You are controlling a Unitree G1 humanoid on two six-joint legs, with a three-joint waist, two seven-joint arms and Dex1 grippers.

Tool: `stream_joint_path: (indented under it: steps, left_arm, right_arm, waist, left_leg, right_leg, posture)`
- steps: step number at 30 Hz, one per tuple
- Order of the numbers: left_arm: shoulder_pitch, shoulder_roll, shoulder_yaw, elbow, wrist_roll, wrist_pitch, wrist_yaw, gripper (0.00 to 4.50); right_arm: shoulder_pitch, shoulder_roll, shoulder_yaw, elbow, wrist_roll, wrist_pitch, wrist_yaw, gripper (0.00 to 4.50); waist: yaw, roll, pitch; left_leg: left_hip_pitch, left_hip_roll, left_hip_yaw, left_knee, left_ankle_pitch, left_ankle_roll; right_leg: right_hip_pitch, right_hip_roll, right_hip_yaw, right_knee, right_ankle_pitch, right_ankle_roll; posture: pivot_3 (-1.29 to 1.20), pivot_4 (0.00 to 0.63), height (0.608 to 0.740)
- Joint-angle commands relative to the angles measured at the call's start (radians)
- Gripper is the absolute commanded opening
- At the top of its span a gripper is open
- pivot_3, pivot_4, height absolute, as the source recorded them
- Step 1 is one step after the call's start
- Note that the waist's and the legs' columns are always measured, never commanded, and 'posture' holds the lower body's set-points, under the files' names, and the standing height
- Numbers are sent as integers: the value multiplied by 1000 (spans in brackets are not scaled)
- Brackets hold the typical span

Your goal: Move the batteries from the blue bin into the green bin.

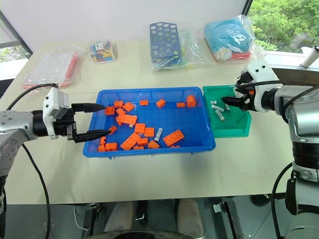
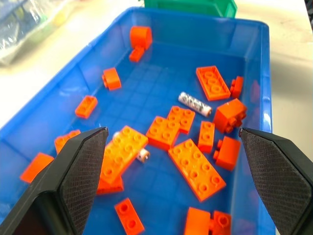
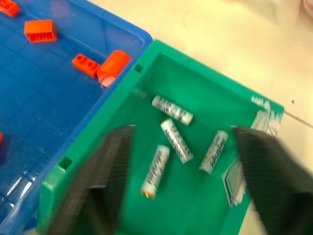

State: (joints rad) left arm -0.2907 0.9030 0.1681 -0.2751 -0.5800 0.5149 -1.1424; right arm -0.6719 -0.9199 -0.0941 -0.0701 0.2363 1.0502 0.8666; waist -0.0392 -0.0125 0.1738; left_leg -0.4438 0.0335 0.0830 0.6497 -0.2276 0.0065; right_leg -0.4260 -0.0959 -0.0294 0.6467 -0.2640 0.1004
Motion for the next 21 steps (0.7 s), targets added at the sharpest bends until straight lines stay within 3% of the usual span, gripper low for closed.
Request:
stream_joint_path:
  steps: [1, 4, 9, 14, 21]
  left_arm:
    - [-18, 3, -7, -2, -2, -10, -9, 4500]
    - [-24, 6, -10, 17, 9, -16, -11, 4500]
    - [-30, 7, -14, 25, 15, -16, -5, 4500]
    - [-37, -7, -23, -4, 11, -3, 21, 4500]
    - [22, 2, 16, -56, 4, 5, 52, 4500]
  right_arm:
    - [-117, 75, 11, -17, 53, -37, -9, 3478]
    - [-201, 220, 74, -39, 98, -24, -26, 3478]
    - [-217, 473, 288, -22, 61, -92, -82, 3478]
    - [-225, 611, 476, 135, -51, -279, -117, 3478]
    - [-268, 740, 564, 361, -145, -441, -102, 3478]
  waist:
    - [-4, 0, 0]
    - [-8, 0, 0]
    - [1, 0, 0]
    - [24, -1, 0]
    - [21, -2, -1]
  left_leg:
    - [0, 0, 0, 0, 0, 0]
    - [1, 1, 0, 0, 0, 0]
    - [0, 5, -1, 0, 0, 0]
    - [-2, 4, 0, 4, 0, 0]
    - [-1, 4, -1, 4, 0, -1]
  right_leg:
    - [0, 1, 0, 0, 0, 0]
    - [0, 3, 1, 1, 0, 0]
    - [0, 7, 1, 1, 0, -1]
    - [0, 5, 1, 1, 0, 0]
    - [1, 6, 1, 2, 1, -1]
  posture:
    - [0, 150, 737]
    - [0, 150, 737]
    - [0, 150, 737]
    - [0, 150, 737]
    - [0, 150, 737]
